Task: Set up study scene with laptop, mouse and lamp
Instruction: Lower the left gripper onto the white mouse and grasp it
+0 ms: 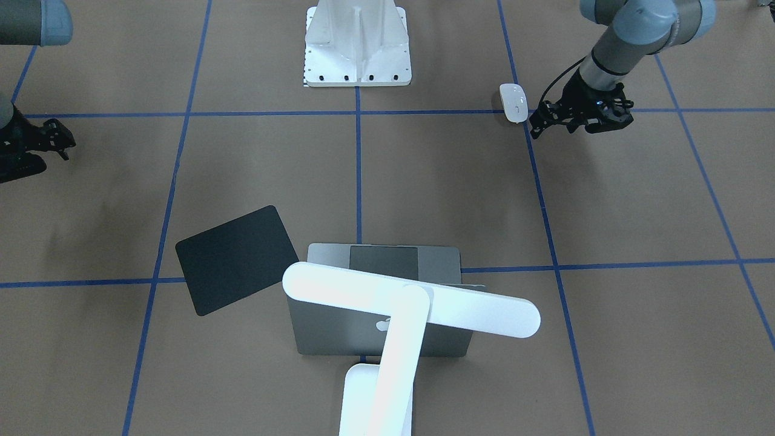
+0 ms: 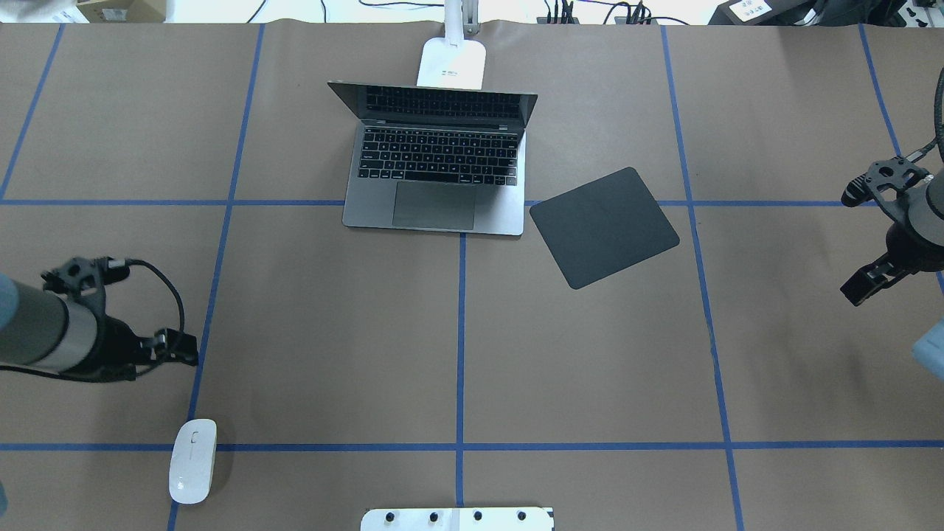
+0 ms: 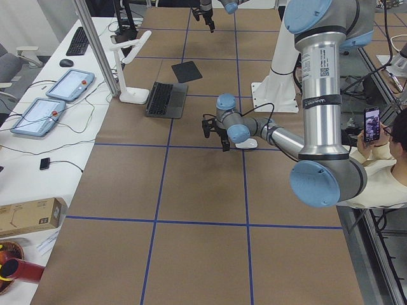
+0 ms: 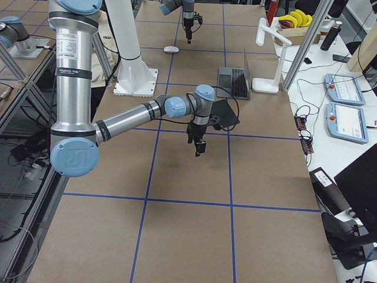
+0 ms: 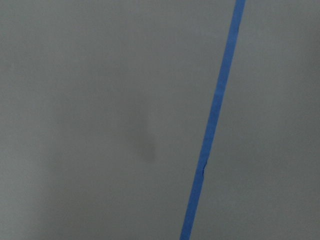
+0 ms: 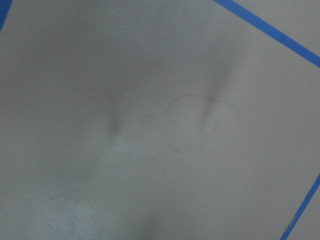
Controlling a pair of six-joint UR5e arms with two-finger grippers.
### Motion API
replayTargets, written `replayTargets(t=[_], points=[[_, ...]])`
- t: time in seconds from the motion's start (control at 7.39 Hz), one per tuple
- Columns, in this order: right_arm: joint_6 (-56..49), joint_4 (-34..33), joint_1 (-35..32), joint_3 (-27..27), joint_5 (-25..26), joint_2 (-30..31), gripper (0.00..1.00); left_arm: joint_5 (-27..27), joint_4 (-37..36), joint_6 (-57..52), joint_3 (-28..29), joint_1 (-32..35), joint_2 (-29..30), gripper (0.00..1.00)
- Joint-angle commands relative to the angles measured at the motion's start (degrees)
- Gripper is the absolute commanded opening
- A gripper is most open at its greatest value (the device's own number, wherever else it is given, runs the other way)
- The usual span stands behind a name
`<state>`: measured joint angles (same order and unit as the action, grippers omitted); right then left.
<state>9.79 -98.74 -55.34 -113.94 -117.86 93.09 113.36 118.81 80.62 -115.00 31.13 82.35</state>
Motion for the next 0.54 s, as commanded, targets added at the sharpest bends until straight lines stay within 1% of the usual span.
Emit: replayTargets(t=[0.0, 0.14, 0.41], points=[[-0.47, -0.05, 0.06, 0.12, 0.00, 0.34, 1.00, -5.23, 0.01, 2.34, -0.57, -7.54, -1.40, 0.98], [-0.47, -0.05, 0.06, 0.04, -0.08, 0.25, 1.00, -7.42, -0.07, 4.62, -1.27, -10.96, -1.67, 0.98], [-0.39, -0.05, 0.15, 0.12, -0.08, 0.25, 1.00, -9.81, -0.07, 6.91, -2.15, -14.76, -2.02, 0.98]])
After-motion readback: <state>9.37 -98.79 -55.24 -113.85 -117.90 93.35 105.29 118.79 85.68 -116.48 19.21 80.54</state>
